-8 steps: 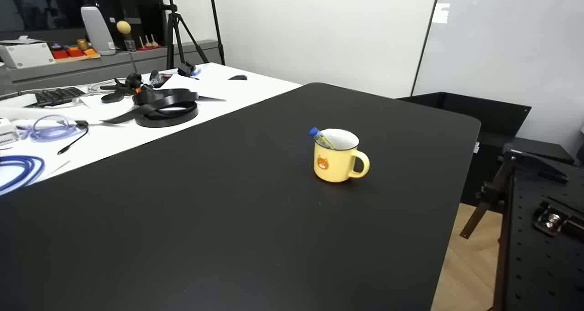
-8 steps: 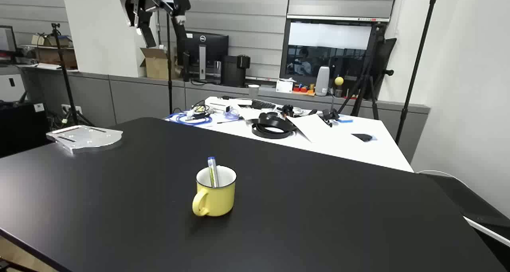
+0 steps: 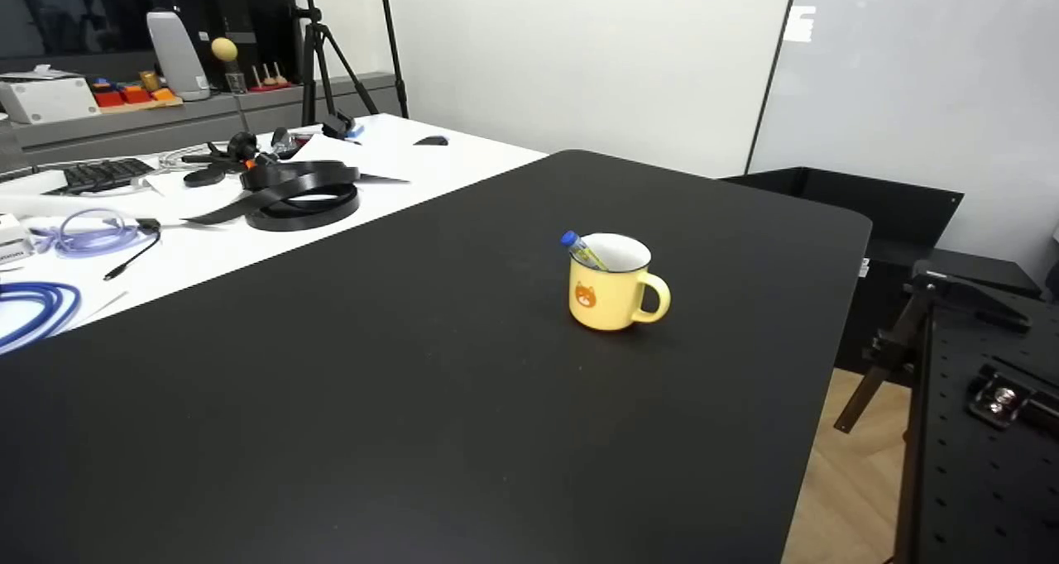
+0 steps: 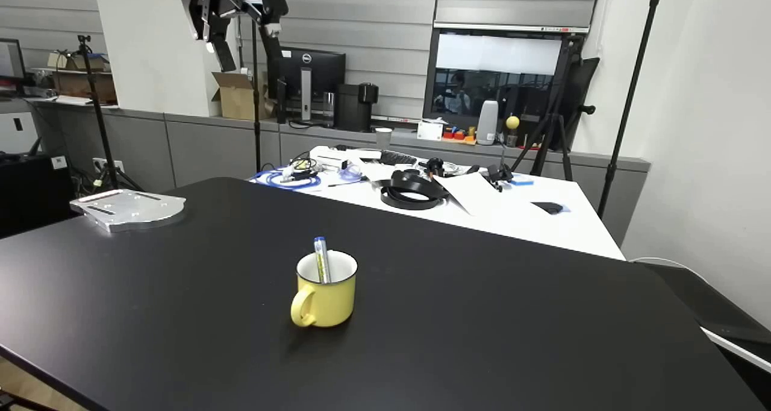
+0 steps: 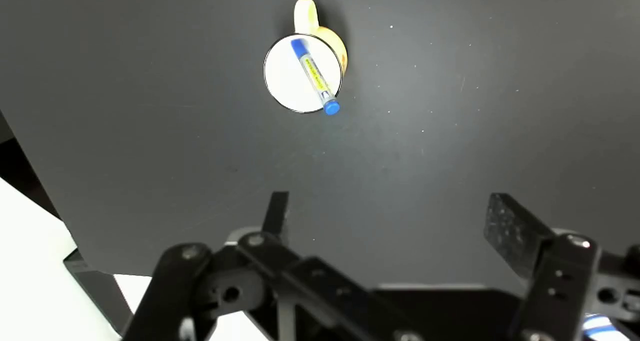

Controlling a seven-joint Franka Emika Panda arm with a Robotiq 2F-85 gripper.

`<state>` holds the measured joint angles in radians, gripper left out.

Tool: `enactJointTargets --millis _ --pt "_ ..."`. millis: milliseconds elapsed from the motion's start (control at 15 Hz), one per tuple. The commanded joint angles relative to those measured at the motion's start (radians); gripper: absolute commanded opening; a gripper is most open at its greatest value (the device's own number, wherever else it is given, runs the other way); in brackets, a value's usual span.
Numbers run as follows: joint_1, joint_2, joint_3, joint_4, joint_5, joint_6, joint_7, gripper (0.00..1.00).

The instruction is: Pick the marker from the cup and put it on the table

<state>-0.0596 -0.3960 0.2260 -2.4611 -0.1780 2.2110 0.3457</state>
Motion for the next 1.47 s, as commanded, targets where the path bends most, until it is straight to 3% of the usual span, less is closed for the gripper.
enactJointTargets --millis 0,200,667,1067,1400 --pt "0.023 0.002 -0.022 0.002 -0.01 -0.004 0.007 1.0" --pt "0.008 0.078 -0.014 0.053 -0.041 0.029 0.028 1.0" --pt "0.005 0.372 -0.077 0.233 -0.064 -0.057 0.022 1.0" --pt "0.052 0.638 -0.151 0.475 -0.029 -0.193 -0.097 1.0" --pt "0.094 0.777 -0.189 0.612 -0.036 -0.278 -0.12 1.0"
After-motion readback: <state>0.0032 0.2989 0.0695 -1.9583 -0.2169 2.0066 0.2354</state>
